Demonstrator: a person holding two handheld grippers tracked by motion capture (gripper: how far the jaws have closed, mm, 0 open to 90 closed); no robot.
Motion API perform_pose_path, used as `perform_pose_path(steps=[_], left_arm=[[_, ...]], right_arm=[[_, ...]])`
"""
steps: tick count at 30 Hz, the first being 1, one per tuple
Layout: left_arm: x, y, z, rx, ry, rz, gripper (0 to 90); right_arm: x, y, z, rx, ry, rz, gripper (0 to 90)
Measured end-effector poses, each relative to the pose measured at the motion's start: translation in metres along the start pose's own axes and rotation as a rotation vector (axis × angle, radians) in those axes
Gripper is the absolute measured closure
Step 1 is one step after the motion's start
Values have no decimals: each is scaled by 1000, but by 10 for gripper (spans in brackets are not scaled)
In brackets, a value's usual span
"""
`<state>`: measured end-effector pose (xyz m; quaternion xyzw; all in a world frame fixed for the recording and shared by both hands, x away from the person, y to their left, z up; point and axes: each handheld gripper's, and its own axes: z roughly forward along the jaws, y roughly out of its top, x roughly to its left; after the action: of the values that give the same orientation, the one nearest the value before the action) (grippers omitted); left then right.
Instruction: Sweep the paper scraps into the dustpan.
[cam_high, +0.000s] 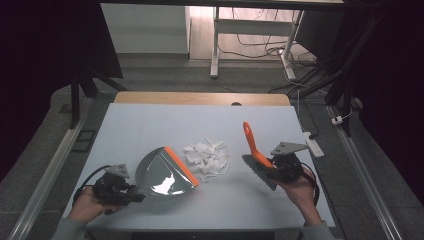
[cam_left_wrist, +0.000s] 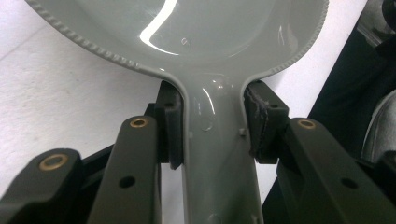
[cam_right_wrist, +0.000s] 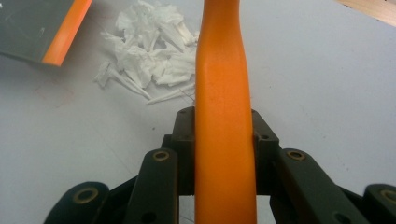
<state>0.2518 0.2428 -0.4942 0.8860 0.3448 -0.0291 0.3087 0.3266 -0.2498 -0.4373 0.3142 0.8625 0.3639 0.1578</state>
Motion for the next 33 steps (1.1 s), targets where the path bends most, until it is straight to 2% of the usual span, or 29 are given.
perform_pose_path(steps=[9,18,23,33], left_arm=[[1,1,5,21,-7,-4,614],[4,5,11,37,-12,0,614],[7,6,10,31,-24,-2,614],[4,9,12,56,-36,32,614]], right_arm=[[-2,14,14,0,0,2,701],[-3,27,31,22,-14,-15,701],[-6,36,44,27,-22,5,701],[-11,49,66,58,-51,35,701]])
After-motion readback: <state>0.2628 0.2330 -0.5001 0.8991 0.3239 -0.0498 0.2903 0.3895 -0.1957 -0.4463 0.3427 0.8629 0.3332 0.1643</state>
